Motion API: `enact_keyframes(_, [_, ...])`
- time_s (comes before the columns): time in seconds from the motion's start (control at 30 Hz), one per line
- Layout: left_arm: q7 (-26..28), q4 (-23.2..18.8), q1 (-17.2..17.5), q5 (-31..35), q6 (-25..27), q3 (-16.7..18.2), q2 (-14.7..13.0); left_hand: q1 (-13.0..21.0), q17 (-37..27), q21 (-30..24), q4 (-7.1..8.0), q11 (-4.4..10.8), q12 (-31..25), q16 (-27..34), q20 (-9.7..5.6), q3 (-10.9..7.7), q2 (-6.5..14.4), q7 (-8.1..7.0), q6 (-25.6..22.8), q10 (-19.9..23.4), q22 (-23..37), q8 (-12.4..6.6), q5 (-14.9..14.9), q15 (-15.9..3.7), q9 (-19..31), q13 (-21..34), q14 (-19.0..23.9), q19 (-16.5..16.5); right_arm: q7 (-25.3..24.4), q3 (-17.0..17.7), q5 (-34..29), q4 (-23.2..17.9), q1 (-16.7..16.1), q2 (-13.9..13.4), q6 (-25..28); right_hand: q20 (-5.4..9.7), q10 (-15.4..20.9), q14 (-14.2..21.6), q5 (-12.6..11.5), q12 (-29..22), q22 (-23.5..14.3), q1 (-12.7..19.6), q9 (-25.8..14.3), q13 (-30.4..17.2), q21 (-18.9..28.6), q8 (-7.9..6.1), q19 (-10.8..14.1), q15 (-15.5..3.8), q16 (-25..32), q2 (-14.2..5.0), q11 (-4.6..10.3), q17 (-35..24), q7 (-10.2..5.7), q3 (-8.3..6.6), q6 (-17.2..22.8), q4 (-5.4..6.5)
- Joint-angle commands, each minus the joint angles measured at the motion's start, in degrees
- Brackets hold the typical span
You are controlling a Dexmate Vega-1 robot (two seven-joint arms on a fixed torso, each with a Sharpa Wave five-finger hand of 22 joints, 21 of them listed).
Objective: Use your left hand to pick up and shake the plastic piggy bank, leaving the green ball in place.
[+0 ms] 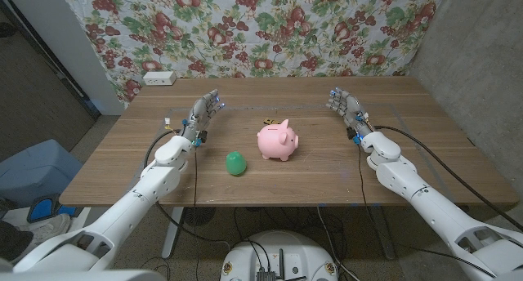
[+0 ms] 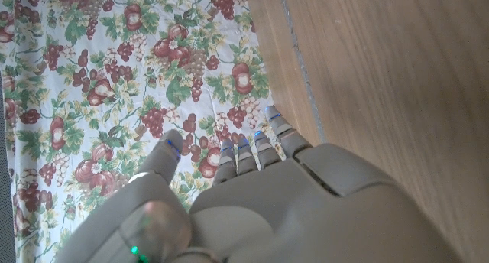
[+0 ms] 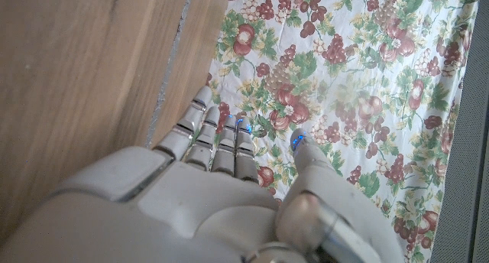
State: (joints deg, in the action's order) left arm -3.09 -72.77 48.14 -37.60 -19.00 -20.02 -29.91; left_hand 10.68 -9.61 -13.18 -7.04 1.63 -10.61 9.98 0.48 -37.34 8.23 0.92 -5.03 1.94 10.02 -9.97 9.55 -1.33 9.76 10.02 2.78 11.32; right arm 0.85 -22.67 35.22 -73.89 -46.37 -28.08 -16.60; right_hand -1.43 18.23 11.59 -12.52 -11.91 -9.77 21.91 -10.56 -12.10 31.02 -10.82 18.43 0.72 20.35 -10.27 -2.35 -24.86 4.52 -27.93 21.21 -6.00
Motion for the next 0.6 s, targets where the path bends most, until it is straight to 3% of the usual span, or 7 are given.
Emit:
enact_keyframes(0.03, [-0.4,1.6,-0.6,0.8,-2.8,0.6,0.0,0.2,-0.2,-0.2,0.13,-0.03,-0.3,0.3,-0.09,-0.29,0.8,-0.18,-0.3,0.5,0.3,-0.37,0.3,-0.13,0.2,0.2,0.5,0.4,0.2,-0.9,-1.6,1.8,2.1,0.7,-0.8,0.07,0.4,0.4,-0.3,-0.3,-0.2,1.0,-0.3,-0.1,0.3,-0.38,0.3,-0.09,0.3,-0.06,0.23,-0.2,-0.11,-0.36,0.5,0.11])
enact_keyframes(0.6, [-0.8,3.0,-2.0,1.3,-2.7,0.0,0.5,0.0,-0.2,-0.1,0.03,-0.06,-0.4,0.3,-0.07,-0.41,0.7,-0.19,-0.5,0.8,0.3,-0.44,0.3,-0.03,0.2,0.2,0.9,0.7,-0.1,-0.5,-1.3,2.3,2.0,0.9,-1.1,-0.05,0.5,0.5,-0.2,-0.4,-0.3,0.6,-0.3,-0.1,0.0,-0.39,0.3,-0.03,0.3,0.00,0.07,-0.2,-0.11,-0.22,0.5,0.42])
